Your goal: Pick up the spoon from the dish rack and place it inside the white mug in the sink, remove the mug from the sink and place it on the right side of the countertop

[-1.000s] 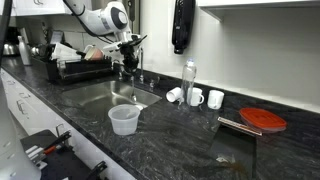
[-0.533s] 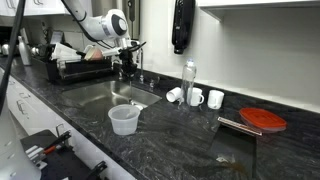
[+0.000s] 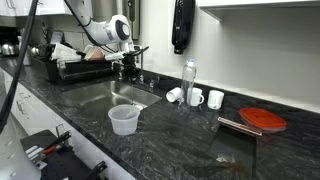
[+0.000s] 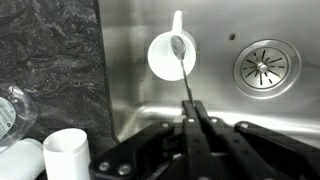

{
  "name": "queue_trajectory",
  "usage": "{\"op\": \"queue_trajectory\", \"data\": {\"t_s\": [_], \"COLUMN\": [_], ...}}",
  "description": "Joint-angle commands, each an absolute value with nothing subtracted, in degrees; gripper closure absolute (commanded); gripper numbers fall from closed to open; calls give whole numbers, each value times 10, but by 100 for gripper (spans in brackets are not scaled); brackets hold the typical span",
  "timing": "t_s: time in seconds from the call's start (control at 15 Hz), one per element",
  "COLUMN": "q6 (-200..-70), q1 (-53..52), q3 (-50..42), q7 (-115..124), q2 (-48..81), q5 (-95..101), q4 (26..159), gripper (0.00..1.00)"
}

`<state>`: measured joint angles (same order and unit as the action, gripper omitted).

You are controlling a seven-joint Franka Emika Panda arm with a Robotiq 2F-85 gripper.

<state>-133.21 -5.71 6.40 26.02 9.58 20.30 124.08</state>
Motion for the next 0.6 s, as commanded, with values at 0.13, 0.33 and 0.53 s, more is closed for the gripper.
{"op": "queue_trajectory", "data": {"t_s": [0.13,0.33,0.53], "q6": [-1331,-1328,-1324], "q1": [-80,-89,-96], "q3": [43,36,29], "q7": [240,237,235], "q2": [143,160,170], "q5": [220,221,222], "q4": [1202,1192,1191], "gripper": [99,99,99]}}
